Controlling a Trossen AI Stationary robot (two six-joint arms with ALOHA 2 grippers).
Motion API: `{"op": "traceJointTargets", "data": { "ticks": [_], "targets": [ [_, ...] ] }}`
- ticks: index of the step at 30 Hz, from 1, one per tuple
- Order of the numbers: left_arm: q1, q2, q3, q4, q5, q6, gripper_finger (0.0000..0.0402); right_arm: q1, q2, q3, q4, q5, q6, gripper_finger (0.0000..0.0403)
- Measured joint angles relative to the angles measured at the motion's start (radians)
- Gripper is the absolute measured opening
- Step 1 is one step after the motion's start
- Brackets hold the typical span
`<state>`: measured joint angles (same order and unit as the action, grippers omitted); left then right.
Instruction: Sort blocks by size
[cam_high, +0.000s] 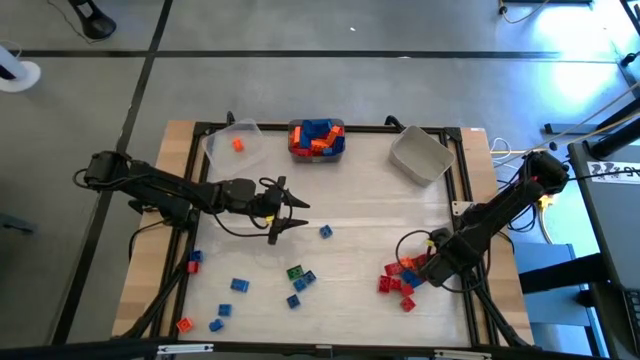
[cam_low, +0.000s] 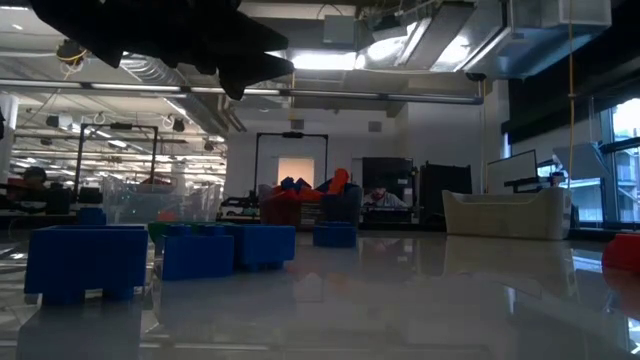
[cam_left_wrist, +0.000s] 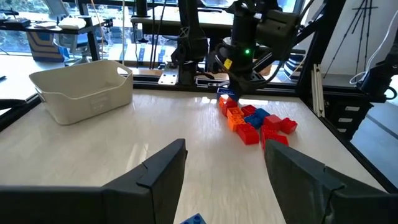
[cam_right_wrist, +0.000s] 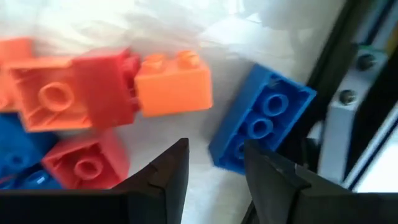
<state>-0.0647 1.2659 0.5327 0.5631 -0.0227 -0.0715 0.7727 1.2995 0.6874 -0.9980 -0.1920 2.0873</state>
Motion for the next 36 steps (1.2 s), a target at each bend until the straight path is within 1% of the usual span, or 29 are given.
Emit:
{"op": "traceJointTargets", "data": {
  "ticks": [5, 12, 16, 20, 23, 26, 29, 30, 31, 33, 36],
  "targets": [
    [0.0, 0.0, 0.0, -0.004, 0.0, 0.0, 0.0205, 0.0, 0.0, -0.022, 0.024, -0.001, 0.004, 0.0152],
    [-0.001, 0.0, 0.0, -0.008, 0.0, 0.0, 0.0205, 0.0, 0.0, -0.074, 0.143, 0.023, 0.006, 0.0152],
    [-0.001, 0.0, 0.0, -0.007, 0.0, 0.0, 0.0205, 0.0, 0.0, -0.092, 0.146, 0.034, 0.002, 0.0152],
    [-0.001, 0.0, 0.0, -0.007, 0.0, 0.0, 0.0205, 0.0, -0.001, -0.104, 0.146, 0.037, -0.047, 0.0148],
    [-0.001, 0.0, 0.0, -0.007, 0.0, 0.0, 0.0205, 0.0, -0.001, -0.105, 0.141, 0.036, -0.077, 0.0124],
    [-0.001, 0.0, 0.0, -0.007, 0.0, 0.0, 0.0205, 0.0, -0.001, -0.105, 0.134, 0.032, -0.107, 0.0079],
    [-0.001, 0.0, 0.0, -0.006, 0.0, 0.0, 0.0205, 0.0, 0.001, -0.096, 0.116, 0.033, -0.146, 0.0024],
    [-0.001, 0.0, 0.0, -0.006, 0.0, 0.0, 0.0205, 0.0, 0.001, -0.09, 0.112, 0.038, -0.16, 0.0013],
    [-0.001, 0.0, 0.0, -0.006, 0.0, 0.0, 0.0205, 0.0, 0.002, -0.083, 0.104, 0.043, -0.176, 0.001],
    [-0.001, 0.0, 0.0, -0.006, 0.0, 0.0, 0.0205, 0.0, 0.002, -0.064, 0.084, 0.041, -0.189, 0.0016],
    [-0.001, 0.0, 0.0, -0.006, 0.0, 0.0, 0.0205, 0.0, 0.002, -0.005, 0.028, 0.033, -0.215, 0.0018]
  ]
}}
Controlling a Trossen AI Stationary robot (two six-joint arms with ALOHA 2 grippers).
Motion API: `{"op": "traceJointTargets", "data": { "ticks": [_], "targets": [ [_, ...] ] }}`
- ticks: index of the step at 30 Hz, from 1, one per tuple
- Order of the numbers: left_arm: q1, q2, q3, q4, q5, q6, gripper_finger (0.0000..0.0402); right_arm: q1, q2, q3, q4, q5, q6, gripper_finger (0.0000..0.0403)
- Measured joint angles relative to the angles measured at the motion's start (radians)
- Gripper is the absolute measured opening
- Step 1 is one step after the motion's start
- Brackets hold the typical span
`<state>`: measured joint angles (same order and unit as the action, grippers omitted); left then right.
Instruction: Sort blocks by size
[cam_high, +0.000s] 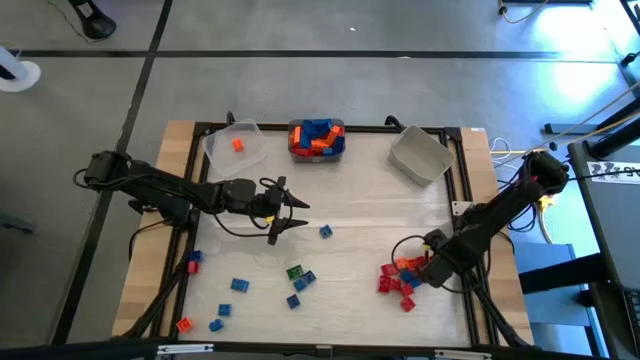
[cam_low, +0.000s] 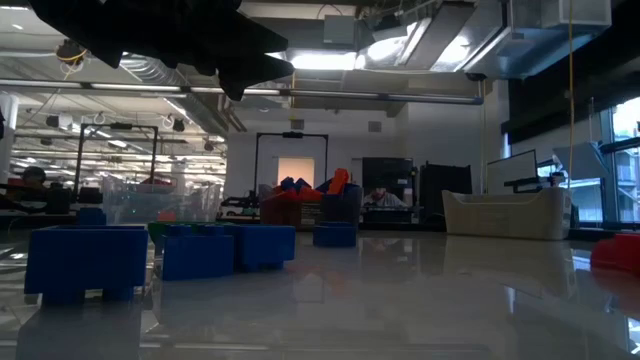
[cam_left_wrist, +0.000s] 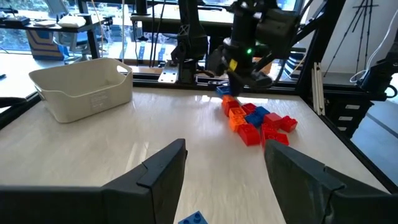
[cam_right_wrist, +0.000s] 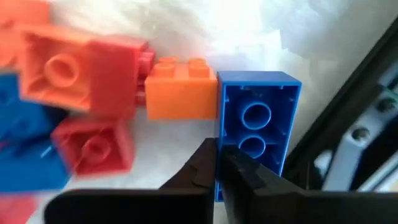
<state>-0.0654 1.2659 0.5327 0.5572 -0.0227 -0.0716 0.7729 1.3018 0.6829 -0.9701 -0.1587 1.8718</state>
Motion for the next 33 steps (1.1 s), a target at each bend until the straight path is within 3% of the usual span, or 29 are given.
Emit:
{"op": "traceJointTargets", "data": {
  "ticks": [8, 14, 16, 20, 27, 33],
  "targets": [
    [0.0, 0.0, 0.0, 0.0, 0.0, 0.0, 0.0205, -0.001, 0.0, 0.261, -0.121, 0.009, -0.119, 0.0014],
    [0.0, 0.0, 0.0, 0.0, 0.0, 0.0, 0.0205, -0.014, -0.001, 0.41, -0.065, 0.312, -0.349, 0.0005],
    [0.0, 0.0, 0.0, 0.0, 0.0, -0.001, 0.0205, -0.032, -0.002, 0.422, -0.022, 0.406, -0.452, 0.0007],
    [0.0, 0.0, 0.0, 0.0, 0.0, -0.005, 0.0205, -0.093, 0.001, 0.422, 0.048, 0.478, -0.637, 0.001],
    [0.0, 0.0, 0.0, 0.0, 0.0, -0.001, 0.0205, -0.265, 0.04, 0.423, 0.163, 0.545, -0.999, 0.0007],
    [0.0, 0.0, 0.0, -0.002, 0.0, 0.0, 0.0205, -0.447, 0.087, 0.423, 0.313, 0.538, -1.314, 0.001]
  ]
}}
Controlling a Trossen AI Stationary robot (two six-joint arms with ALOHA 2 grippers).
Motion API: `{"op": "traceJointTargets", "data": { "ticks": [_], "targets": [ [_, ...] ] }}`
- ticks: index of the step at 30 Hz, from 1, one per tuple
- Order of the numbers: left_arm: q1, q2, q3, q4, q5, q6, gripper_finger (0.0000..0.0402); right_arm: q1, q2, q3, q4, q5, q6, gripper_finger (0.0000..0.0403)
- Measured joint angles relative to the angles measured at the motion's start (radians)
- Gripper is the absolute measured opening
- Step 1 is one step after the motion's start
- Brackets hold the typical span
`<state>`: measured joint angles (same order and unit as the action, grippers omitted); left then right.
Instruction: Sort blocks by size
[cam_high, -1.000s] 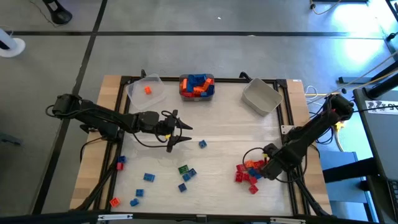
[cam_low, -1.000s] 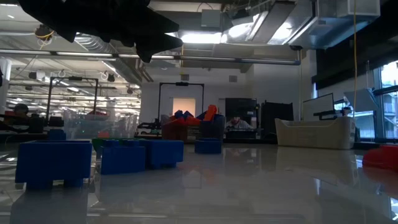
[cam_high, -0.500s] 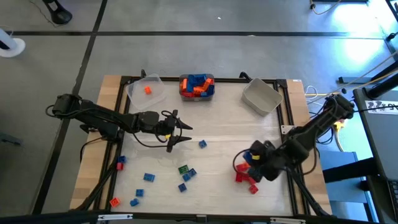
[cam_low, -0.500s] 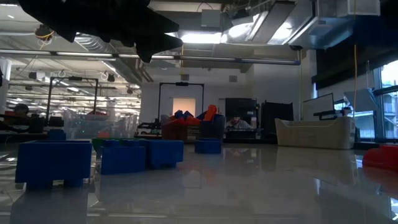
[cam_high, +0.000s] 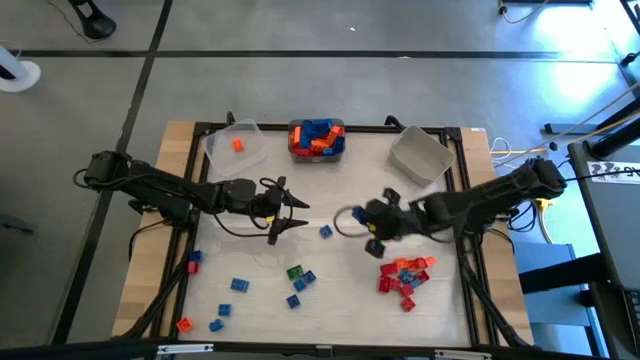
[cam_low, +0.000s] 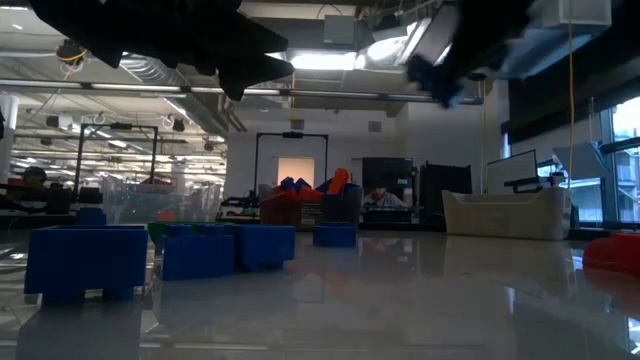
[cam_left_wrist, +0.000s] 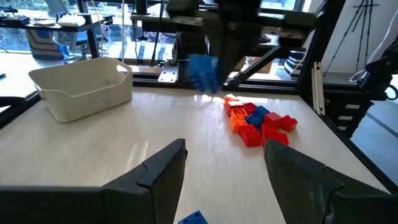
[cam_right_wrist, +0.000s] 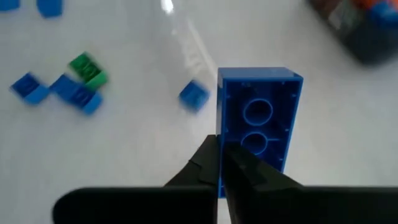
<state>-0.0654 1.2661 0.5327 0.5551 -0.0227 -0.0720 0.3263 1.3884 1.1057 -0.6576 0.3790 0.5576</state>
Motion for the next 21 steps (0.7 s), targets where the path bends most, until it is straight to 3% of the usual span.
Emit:
{"op": "traceJointTargets", "data": {
  "ticks": [10, 21],
  "targets": [
    [0.0, 0.0, 0.0, -0.005, 0.0, 0.0, 0.0205, -0.273, 0.071, 0.0, 0.259, -0.056, -0.367, 0.0011],
    [0.002, 0.0, 0.0, -0.003, -0.007, 0.022, 0.0205, -0.568, 0.216, 0.0, 0.553, -0.337, -0.542, 0.0012]
  ]
}}
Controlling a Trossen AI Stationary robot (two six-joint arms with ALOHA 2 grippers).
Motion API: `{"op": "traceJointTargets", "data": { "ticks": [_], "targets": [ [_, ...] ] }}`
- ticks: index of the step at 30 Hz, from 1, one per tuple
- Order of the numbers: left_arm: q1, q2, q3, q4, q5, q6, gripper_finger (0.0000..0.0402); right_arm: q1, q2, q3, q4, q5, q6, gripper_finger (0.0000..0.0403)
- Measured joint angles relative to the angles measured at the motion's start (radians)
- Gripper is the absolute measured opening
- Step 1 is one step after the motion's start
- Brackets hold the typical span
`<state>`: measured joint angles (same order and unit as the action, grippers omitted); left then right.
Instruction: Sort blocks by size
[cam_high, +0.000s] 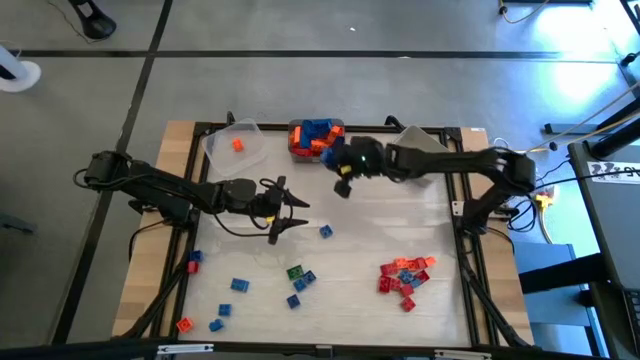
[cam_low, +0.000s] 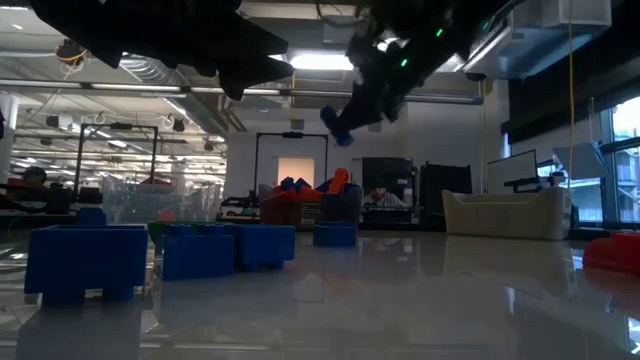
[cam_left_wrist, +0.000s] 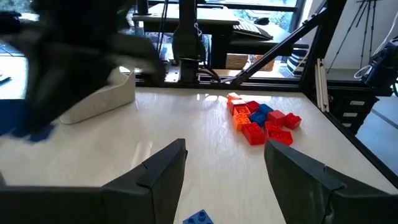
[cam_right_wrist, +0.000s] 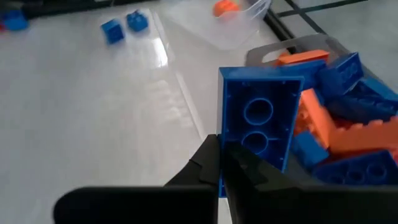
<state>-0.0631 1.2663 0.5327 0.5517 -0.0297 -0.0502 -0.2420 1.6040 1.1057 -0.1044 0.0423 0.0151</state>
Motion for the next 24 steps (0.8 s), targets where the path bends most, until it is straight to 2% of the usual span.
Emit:
{"op": "traceJointTargets", "data": {
  "ticks": [6, 12, 19, 24],
  "targets": [
    [0.0, 0.0, 0.0, 0.007, -0.027, 0.009, 0.0205, -0.13, 0.108, 0.0, 0.181, -0.118, -0.024, 0.0012],
    [0.0, 0.0, 0.0, 0.007, -0.038, 0.015, 0.0205, -0.233, 0.21, 0.068, 0.213, -0.211, -0.024, 0.0012],
    [0.0, 0.0, 0.0, 0.007, -0.037, 0.045, 0.0205, -0.281, 0.297, 0.168, 0.207, -0.247, -0.048, 0.0012],
    [0.0, 0.0, 0.0, 0.006, -0.038, 0.053, 0.0205, -0.291, 0.319, 0.187, 0.214, -0.271, -0.05, 0.0012]
  ]
}}
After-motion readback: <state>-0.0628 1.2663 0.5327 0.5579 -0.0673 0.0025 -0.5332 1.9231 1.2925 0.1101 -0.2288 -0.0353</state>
